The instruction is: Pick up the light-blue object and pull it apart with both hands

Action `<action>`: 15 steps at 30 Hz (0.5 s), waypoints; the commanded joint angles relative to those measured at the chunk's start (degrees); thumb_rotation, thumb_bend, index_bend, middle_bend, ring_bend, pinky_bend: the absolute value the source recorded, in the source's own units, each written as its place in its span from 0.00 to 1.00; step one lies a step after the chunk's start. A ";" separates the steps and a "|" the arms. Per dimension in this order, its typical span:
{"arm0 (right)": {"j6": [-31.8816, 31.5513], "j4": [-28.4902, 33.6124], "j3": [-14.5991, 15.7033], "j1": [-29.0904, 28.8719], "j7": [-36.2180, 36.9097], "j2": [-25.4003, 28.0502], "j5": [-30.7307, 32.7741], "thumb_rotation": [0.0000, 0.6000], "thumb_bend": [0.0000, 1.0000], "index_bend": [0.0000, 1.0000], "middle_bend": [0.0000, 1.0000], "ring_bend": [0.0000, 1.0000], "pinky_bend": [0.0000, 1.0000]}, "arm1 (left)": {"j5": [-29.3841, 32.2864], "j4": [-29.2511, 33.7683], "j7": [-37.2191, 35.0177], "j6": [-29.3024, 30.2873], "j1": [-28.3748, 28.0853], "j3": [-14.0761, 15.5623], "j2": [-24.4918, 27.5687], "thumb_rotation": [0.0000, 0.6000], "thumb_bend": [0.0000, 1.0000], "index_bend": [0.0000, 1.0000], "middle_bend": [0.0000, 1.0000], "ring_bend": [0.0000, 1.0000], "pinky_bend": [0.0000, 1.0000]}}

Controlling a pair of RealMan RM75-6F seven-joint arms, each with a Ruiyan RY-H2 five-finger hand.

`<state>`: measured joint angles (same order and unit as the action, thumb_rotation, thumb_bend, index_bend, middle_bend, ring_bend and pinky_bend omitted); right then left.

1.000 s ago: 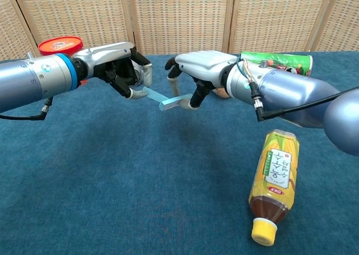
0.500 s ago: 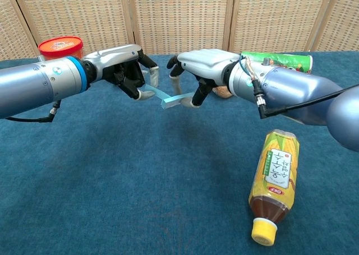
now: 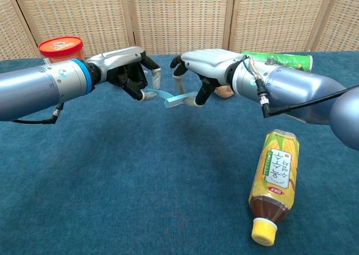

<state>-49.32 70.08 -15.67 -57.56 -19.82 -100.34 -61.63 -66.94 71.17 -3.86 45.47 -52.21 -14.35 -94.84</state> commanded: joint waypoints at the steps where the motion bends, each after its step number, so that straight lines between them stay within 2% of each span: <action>1: -0.03 -0.13 0.02 0.08 0.16 0.07 -0.07 1.00 0.52 0.60 0.11 0.00 0.00 | 0.15 -0.47 -0.31 0.04 0.06 -0.11 -0.15 1.00 0.61 0.74 1.00 1.00 1.00; 6: -0.14 -0.81 0.22 0.20 0.16 0.20 -0.38 1.00 0.52 0.60 0.11 0.00 0.00 | -0.34 -1.29 -0.92 0.28 0.28 0.07 -0.20 1.00 0.70 0.78 1.00 1.00 1.00; 15: 0.19 -4.64 0.81 0.98 0.83 0.02 -0.27 1.00 0.52 0.60 0.11 0.00 0.00 | -2.18 -1.92 -2.63 1.43 2.29 1.34 2.80 1.00 0.71 0.79 1.00 1.00 1.00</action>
<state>-49.22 65.65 -14.95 -56.72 -19.17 -100.29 -61.91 -68.86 69.44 -6.21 46.70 -50.21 -13.20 -92.38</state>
